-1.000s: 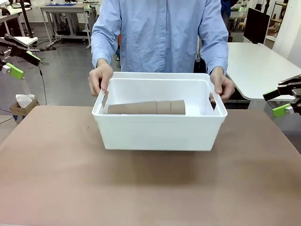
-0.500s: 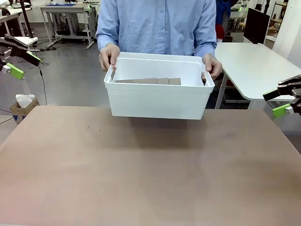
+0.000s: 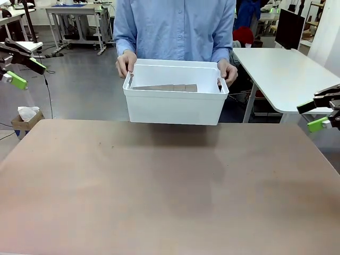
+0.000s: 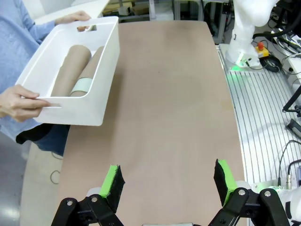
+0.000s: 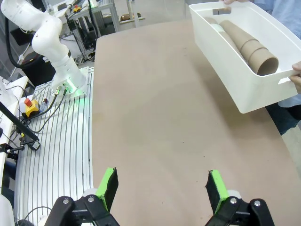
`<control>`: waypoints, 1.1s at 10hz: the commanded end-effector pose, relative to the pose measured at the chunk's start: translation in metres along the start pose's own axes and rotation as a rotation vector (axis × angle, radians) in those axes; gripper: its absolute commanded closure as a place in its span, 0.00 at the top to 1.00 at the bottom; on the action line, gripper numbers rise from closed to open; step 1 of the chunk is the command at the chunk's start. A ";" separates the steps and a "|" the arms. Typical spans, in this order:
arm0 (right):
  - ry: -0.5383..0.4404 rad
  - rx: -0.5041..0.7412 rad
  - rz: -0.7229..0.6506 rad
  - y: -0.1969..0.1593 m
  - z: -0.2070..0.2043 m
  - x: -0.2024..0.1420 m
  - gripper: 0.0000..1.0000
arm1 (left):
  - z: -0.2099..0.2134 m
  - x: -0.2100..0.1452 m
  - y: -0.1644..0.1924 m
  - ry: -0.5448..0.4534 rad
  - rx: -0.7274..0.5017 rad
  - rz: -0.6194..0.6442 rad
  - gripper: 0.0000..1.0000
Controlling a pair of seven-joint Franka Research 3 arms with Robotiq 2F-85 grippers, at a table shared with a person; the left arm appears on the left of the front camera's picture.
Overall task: Stack the cups and store them in the basket.
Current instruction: Place the stack of Reusable plastic cups into the Pantry Basket.
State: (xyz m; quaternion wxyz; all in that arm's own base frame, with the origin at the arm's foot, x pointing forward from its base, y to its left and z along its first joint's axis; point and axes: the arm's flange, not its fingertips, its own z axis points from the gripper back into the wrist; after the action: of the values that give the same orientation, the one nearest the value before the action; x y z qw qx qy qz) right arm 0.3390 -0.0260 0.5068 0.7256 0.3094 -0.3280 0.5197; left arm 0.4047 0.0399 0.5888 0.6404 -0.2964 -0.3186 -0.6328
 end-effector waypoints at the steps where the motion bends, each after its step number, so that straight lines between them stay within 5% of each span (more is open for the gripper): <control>1: -0.033 0.003 0.024 -0.003 0.001 0.002 1.00 | 0.001 0.002 0.000 0.012 -0.002 0.011 1.00; 11: -0.033 0.003 0.024 -0.003 0.001 0.002 1.00 | 0.001 0.002 0.000 0.012 -0.002 0.011 1.00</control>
State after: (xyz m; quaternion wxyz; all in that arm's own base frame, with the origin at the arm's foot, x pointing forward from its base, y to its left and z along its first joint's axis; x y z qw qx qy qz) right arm 0.3390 -0.0260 0.5068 0.7256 0.3094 -0.3280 0.5198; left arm 0.4047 0.0400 0.5888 0.6404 -0.2964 -0.3186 -0.6328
